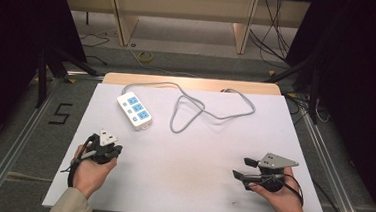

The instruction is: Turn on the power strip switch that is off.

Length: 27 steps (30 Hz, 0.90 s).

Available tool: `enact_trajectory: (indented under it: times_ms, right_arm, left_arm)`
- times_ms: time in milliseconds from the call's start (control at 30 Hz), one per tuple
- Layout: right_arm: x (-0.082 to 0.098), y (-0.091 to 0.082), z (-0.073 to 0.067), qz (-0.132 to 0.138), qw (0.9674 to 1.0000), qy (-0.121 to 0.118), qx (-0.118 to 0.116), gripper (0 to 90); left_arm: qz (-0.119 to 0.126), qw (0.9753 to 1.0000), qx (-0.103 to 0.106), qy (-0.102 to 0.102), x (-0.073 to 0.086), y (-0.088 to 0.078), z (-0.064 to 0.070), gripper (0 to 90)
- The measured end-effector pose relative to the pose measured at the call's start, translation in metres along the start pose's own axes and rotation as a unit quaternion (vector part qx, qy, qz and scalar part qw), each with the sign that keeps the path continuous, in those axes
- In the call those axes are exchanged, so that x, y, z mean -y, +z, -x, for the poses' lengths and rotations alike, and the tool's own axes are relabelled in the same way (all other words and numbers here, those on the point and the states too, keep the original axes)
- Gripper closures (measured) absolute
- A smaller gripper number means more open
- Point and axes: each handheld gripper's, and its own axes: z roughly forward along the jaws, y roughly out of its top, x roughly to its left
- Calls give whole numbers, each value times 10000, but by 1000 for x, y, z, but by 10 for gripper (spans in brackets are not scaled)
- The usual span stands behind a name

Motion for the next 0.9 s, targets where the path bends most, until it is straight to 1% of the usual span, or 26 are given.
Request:
enact_trajectory:
  times_ms: [267, 300, 567, 900]
  right_arm:
    - [0, 0, 0, 9, 10000, 23, 6, 350]
    - [0, 0, 0, 9, 10000, 23, 7, 349]
    - [0, 0, 0, 10, 10000, 23, 4, 350]
    - [0, 0, 0, 16, 10000, 11, 7, 349]
  left_arm:
    - [-38, 10000, 16, 29, -10, 4, 1, 899]
    - [-12, 10000, 1, -5, -11, 5, 1, 898]
    - [-74, 10000, -6, -33, -17, 8, -4, 899]
    - [-80, 9999, 2, -84, -23, 12, -7, 899]
